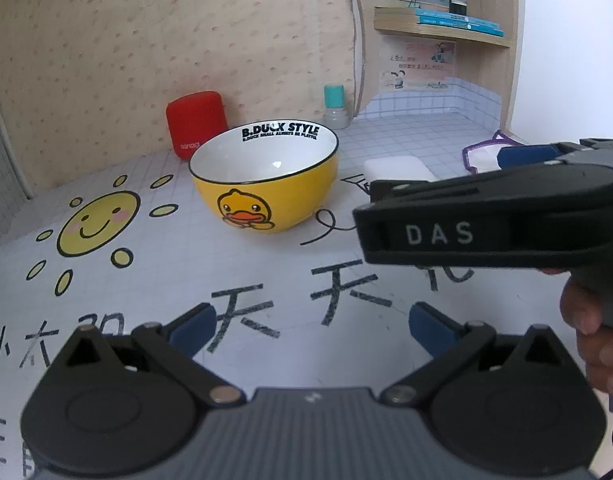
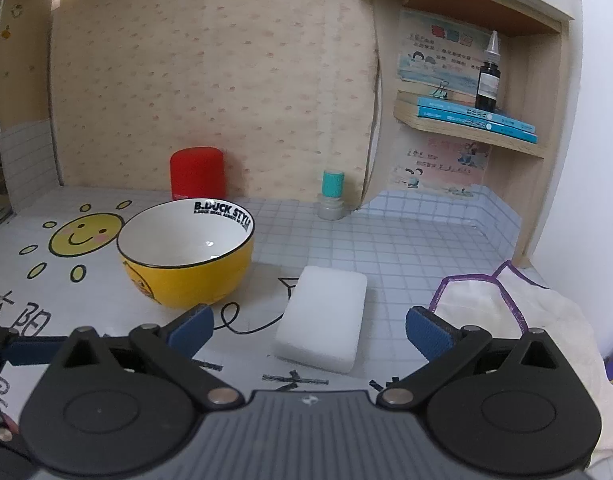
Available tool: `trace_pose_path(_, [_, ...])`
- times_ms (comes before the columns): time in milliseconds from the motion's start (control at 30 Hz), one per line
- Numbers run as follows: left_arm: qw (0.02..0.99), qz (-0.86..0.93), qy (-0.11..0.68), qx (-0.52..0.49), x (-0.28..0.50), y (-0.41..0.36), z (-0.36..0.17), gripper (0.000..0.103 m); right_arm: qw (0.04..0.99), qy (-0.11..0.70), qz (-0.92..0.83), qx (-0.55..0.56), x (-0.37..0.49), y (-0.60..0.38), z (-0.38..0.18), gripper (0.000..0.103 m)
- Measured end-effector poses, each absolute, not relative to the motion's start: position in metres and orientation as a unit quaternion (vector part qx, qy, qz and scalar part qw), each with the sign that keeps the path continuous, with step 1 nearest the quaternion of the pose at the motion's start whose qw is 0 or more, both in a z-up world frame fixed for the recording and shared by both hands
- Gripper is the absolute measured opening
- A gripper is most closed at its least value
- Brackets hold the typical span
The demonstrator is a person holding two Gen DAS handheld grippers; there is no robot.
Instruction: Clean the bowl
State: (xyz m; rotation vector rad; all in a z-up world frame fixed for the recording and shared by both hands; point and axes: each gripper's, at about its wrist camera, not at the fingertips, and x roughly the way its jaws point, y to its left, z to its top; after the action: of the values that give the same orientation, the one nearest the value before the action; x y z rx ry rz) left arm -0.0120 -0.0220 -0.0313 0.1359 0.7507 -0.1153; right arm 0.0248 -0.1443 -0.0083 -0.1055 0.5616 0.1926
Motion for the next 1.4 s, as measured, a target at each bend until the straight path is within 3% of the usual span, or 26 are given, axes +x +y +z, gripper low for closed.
trace_pose_path(1400, [0.923, -0.059, 0.374, 0.073, -0.0179, -0.0233, -0.0298, 0.103, 0.954, 0.276, 0.106, -0.051, 0.0228, -0.1373, -0.0072, 0.103])
